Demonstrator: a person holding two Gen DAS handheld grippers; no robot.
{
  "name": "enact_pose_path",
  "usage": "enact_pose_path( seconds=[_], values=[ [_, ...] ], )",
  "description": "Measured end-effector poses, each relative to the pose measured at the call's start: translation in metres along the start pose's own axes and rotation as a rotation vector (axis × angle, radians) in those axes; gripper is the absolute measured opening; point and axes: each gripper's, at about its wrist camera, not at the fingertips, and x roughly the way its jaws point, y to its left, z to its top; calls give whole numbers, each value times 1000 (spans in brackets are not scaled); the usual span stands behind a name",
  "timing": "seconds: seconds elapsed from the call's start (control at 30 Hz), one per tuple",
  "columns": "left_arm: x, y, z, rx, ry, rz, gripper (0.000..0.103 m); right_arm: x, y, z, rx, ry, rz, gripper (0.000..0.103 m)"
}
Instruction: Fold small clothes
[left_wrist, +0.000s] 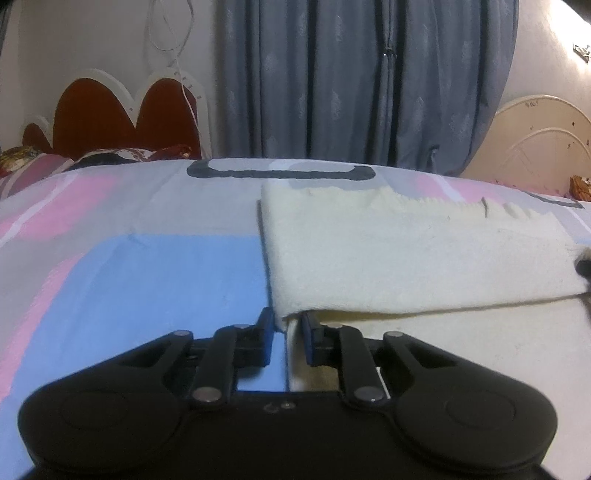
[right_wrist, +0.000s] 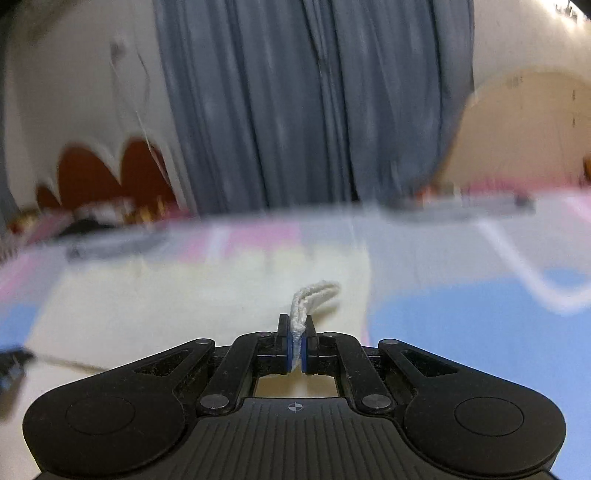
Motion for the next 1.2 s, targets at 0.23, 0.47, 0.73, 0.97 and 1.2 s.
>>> enact_pose_path(
  seconds=[0.23,0.47,0.73,0.97,1.2],
  values=[
    [-1,-3,1,17,7,8,17,-17,0,-1,6,-86,13,3],
    [1,0,0,8,13,0,17,-13,4,12,-57,-134,-10,3],
    [-22,18,-5,-31,-8,-49,28,-3,-10,0,-32,-59,-64,5],
    [-18,-16,25,-20,-83,-140,47,-23,3,6,-29,-150,-26,7],
    [35,-33,46,6,16,-135,51,5,9,10,-51,-35,-78,7]
  ],
)
